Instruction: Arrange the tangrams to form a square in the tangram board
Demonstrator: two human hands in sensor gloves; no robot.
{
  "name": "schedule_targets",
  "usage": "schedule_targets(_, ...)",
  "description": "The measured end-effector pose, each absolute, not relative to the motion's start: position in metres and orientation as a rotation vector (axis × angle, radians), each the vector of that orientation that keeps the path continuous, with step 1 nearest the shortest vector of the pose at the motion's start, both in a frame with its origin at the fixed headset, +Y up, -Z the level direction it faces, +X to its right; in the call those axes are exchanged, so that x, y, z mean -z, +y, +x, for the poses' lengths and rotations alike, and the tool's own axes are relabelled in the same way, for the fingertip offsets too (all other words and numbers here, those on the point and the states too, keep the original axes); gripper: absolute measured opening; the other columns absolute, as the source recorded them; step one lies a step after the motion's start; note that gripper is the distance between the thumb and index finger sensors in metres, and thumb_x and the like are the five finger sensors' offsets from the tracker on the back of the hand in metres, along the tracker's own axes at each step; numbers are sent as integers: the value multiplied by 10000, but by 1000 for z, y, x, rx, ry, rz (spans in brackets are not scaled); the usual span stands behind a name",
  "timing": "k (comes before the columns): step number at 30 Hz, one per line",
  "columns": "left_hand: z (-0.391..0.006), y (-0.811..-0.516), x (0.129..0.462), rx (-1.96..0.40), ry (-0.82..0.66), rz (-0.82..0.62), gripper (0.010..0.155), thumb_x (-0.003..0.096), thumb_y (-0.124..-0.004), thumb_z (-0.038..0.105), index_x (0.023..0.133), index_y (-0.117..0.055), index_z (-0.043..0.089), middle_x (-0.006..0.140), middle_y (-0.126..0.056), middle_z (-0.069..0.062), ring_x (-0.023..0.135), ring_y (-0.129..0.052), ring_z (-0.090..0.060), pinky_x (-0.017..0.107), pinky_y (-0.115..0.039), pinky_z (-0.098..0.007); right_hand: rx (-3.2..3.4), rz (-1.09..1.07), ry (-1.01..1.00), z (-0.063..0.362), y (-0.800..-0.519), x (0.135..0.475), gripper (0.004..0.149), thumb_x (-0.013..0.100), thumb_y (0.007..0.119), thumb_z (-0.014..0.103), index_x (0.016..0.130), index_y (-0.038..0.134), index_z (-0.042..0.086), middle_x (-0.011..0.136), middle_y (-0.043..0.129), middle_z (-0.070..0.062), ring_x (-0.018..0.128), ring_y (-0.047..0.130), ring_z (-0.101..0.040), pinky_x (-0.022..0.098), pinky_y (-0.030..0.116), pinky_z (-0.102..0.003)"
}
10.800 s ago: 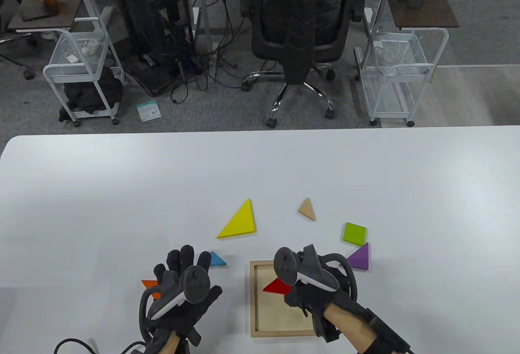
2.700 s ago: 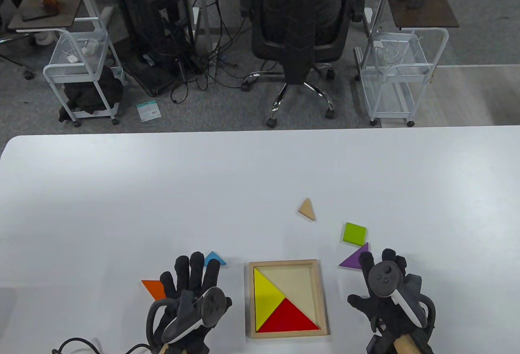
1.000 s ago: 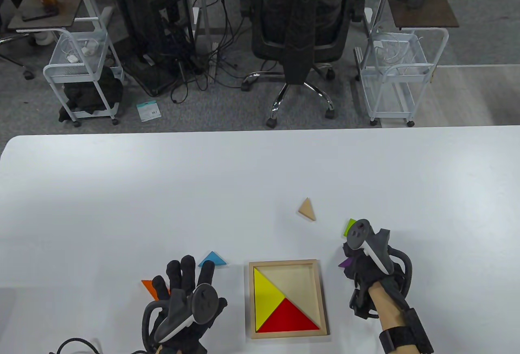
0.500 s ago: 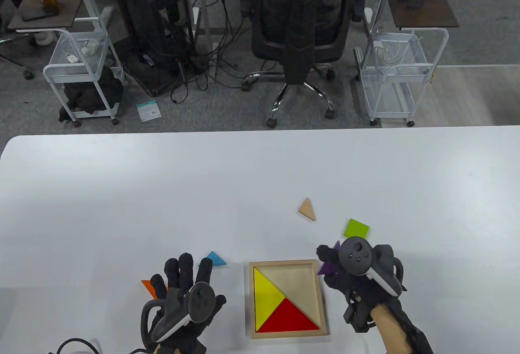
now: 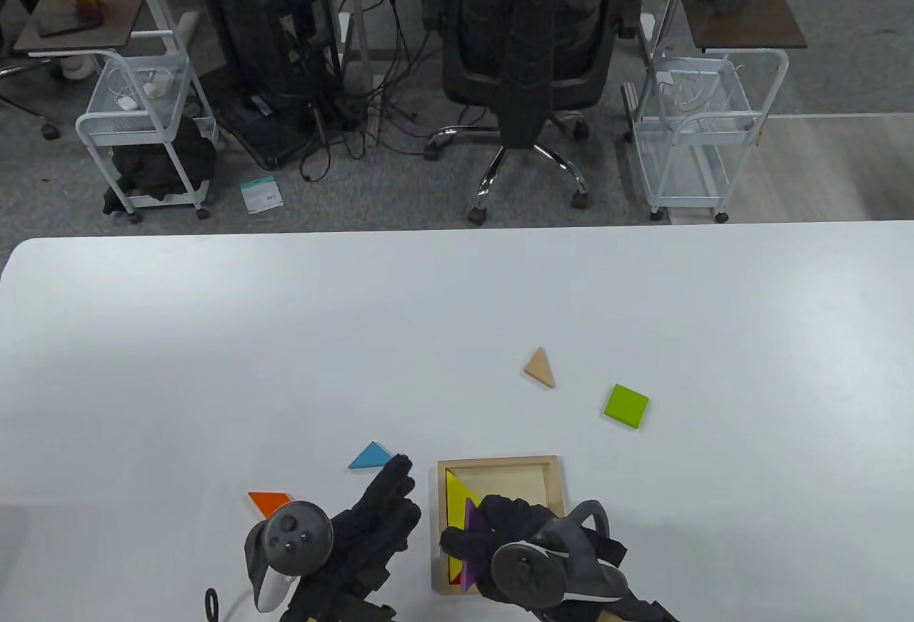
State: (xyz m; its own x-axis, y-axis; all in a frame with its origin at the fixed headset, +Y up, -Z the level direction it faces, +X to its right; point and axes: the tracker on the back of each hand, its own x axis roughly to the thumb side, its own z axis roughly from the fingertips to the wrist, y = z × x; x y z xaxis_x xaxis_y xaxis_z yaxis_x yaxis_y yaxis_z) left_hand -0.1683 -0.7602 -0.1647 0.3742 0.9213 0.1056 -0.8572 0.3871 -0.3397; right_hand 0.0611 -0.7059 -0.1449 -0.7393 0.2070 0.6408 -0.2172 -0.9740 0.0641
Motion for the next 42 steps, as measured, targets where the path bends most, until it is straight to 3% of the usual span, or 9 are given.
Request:
schedule_targets(5, -151, -774, 174, -1342, -299, -501, 628, 561, -653, 541, 1077, -596, 186, 844, -899, -252, 552, -1102, -327, 311, -1024, -226, -2741, 1053, -21, 56, -709, 142, 641, 267, 902, 495, 861, 663, 528, 870, 723, -211, 537, 915, -256, 311, 859, -275)
schedule_targets(10, -140, -780, 177, -1430, -310, -632, 602, 562, -674, 525, 1055, -636, 182, 790, -931, -229, 487, -1120, -268, 275, -1020, -191, -2763, 1111, -30, 48, -712, 137, 640, 270, 899, 494, 861, 657, 534, 877, 714, -206, 549, 908, -256, 325, 853, -279)
schedule_targets(18, -146, -781, 178, -1411, -260, -539, 429, 555, -750, 346, 917, -767, 117, 717, -974, -194, 418, -1146, -238, 228, -1035, -161, -2809, 1126, -64, 45, -715, 133, 623, 299, 872, 482, 869, 629, 548, 933, 661, -161, 629, 866, -258, 391, 824, -297)
schedule_targets(21, -152, -782, 176, -1463, -210, -460, 414, 555, -748, 321, 903, -759, 97, 738, -963, -196, 460, -1142, -243, 267, -1041, -172, -2781, 1081, -77, 54, -712, 135, 767, 274, 863, 555, 945, 490, 544, 1023, 541, -139, 782, 764, -295, 518, 756, -372)
schedule_targets(24, -158, -783, 174, -1462, -173, -391, 408, 550, -753, 309, 891, -752, 84, 746, -954, -204, 474, -1140, -253, 279, -1045, -178, -2742, 950, -154, 64, -708, 138, 936, 257, 790, 667, 1039, 394, 337, 1040, 488, -170, 822, 697, -344, 546, 725, -389)
schedule_targets(28, -155, -784, 171, -1486, -194, -382, 406, 554, -745, 306, 896, -734, 87, 770, -936, -199, 508, -1131, -254, 309, -1042, -181, -2805, 790, -86, 64, -715, 141, 991, 265, 701, 719, 1050, 400, 194, 1044, 485, -176, 842, 664, -379, 569, 695, -407)
schedule_targets(30, -151, -784, 169, -1493, -199, -371, 405, 552, -746, 301, 895, -725, 88, 786, -927, -196, 530, -1124, -262, 325, -1042, -193, -2819, 749, -97, 63, -718, 142, 962, 285, 658, 730, 1034, 453, 163, 1010, 561, -179, 792, 728, -370, 525, 733, -388)
schedule_targets(37, -143, -785, 161, -1478, -187, -314, 400, 550, -747, 306, 888, -729, 93, 786, -932, -183, 541, -1120, -258, 332, -1035, -208, -2887, 635, -147, 52, -724, 145, 778, 339, 728, 611, 961, 619, 155, 860, 773, -163, 585, 888, -305, 355, 810, -328)
schedule_targets(42, -142, -784, 160, -1466, -184, -291, 401, 552, -746, 303, 894, -721, 96, 799, -923, -184, 557, -1115, -261, 346, -1033, -220, -2960, 605, -243, 46, -720, 141, 730, 346, 765, 570, 937, 682, 150, 850, 811, -172, 568, 920, -317, 328, 825, -332)
